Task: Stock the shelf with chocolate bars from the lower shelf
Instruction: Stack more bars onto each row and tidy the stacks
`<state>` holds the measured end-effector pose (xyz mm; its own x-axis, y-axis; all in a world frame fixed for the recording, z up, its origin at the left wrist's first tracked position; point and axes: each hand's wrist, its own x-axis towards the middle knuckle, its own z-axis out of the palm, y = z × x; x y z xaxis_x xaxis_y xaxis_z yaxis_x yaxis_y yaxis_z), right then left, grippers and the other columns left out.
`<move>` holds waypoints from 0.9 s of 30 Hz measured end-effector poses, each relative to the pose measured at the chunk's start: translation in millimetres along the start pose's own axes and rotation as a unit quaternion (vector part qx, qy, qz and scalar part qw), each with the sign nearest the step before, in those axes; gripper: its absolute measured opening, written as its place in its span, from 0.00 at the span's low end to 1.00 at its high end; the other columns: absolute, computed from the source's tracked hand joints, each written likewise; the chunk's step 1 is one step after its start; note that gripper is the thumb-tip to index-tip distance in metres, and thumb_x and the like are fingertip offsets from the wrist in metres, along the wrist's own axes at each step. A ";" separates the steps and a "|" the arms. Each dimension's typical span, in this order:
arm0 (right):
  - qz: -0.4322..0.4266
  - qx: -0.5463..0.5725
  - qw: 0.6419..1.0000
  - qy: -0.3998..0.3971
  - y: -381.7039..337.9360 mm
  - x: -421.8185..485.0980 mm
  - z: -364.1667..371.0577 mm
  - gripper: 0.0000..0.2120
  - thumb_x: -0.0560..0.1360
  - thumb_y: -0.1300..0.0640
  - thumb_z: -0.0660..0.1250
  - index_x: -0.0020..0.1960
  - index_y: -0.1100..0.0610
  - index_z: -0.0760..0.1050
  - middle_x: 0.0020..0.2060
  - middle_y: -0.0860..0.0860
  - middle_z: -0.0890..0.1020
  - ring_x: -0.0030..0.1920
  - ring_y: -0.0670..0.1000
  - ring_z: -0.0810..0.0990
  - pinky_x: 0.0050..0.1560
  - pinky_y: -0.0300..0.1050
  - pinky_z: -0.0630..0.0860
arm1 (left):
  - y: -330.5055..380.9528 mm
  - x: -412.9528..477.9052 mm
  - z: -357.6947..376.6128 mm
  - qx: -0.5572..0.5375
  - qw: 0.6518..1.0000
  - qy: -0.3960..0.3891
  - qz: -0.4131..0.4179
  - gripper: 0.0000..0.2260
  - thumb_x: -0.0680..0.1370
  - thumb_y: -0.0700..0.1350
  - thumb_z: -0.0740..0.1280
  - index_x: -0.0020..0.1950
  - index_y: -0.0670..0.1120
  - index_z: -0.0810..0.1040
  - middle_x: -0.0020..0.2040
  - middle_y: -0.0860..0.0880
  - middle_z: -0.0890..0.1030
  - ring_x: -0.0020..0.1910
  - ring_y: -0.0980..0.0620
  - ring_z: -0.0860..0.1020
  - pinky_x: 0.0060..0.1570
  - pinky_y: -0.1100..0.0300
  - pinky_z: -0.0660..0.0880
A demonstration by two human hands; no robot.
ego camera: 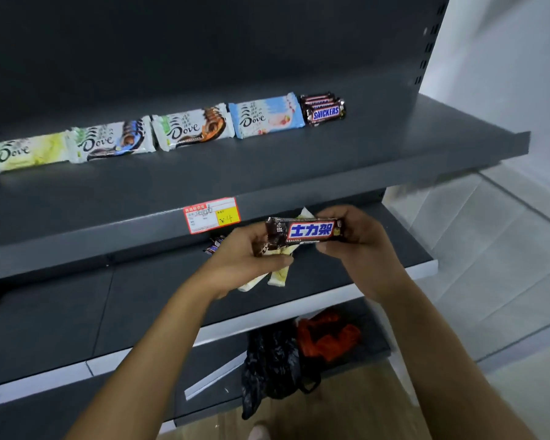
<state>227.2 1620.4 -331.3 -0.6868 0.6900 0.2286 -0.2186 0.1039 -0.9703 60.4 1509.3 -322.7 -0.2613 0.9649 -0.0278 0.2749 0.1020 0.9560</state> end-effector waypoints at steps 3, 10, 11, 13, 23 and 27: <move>-0.033 0.008 0.999 -0.014 -19.6 4.5 10.2 0.17 0.68 0.77 0.67 0.51 0.61 0.75 0.40 0.49 0.83 0.44 0.47 0.80 0.43 0.37 0.77 | 19.3 -12.0 -11.5 0.044 0.998 0.041 0.027 0.18 0.70 0.38 0.74 0.57 0.53 0.78 0.52 0.56 0.83 0.52 0.57 0.81 0.57 0.59 0.75; -0.060 0.028 0.998 -0.012 -55.2 17.9 48.1 0.18 0.68 0.76 0.67 0.51 0.58 0.74 0.41 0.49 0.83 0.47 0.49 0.80 0.48 0.42 0.79 | 50.6 -44.9 -59.0 0.245 0.947 0.191 0.086 0.23 0.66 0.46 0.78 0.58 0.58 0.76 0.50 0.56 0.79 0.45 0.59 0.77 0.47 0.68 0.72; -0.059 0.025 0.998 -0.003 -57.9 20.2 54.4 0.18 0.69 0.76 0.66 0.51 0.57 0.74 0.42 0.49 0.83 0.47 0.49 0.81 0.48 0.42 0.79 | 53.1 -47.8 -66.7 0.270 0.936 0.207 0.089 0.23 0.66 0.46 0.78 0.59 0.55 0.77 0.51 0.57 0.78 0.47 0.59 0.77 0.47 0.70 0.70; -0.056 0.016 0.998 0.013 -61.4 25.4 67.6 0.18 0.69 0.76 0.66 0.51 0.57 0.75 0.43 0.50 0.83 0.47 0.48 0.81 0.48 0.40 0.78 | 56.5 -53.0 -82.3 0.319 0.913 0.232 0.105 0.24 0.66 0.47 0.78 0.61 0.52 0.77 0.52 0.56 0.78 0.49 0.57 0.76 0.47 0.70 0.68; -0.057 0.018 0.997 0.057 -60.5 67.4 161.6 0.18 0.69 0.76 0.66 0.51 0.56 0.75 0.45 0.52 0.82 0.43 0.43 0.81 0.44 0.33 0.77 | 35.9 -81.1 -181.0 0.440 0.845 0.274 0.133 0.23 0.68 0.39 0.74 0.61 0.47 0.76 0.57 0.49 0.79 0.55 0.49 0.76 0.68 0.53 0.64; -0.051 0.027 0.997 0.045 -50.5 83.2 210.4 0.18 0.69 0.77 0.66 0.50 0.56 0.75 0.44 0.52 0.82 0.42 0.43 0.81 0.45 0.34 0.77 | 22.6 -96.2 -226.5 0.462 0.831 0.287 0.118 0.22 0.68 0.39 0.74 0.61 0.47 0.76 0.57 0.51 0.79 0.56 0.50 0.75 0.67 0.57 0.63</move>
<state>35.3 1521.8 -246.6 -0.5945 0.7401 0.3145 -0.3227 0.1386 -0.9363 -117.8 1363.9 -232.3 -0.4250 0.7365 0.5263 0.9046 0.3247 0.2761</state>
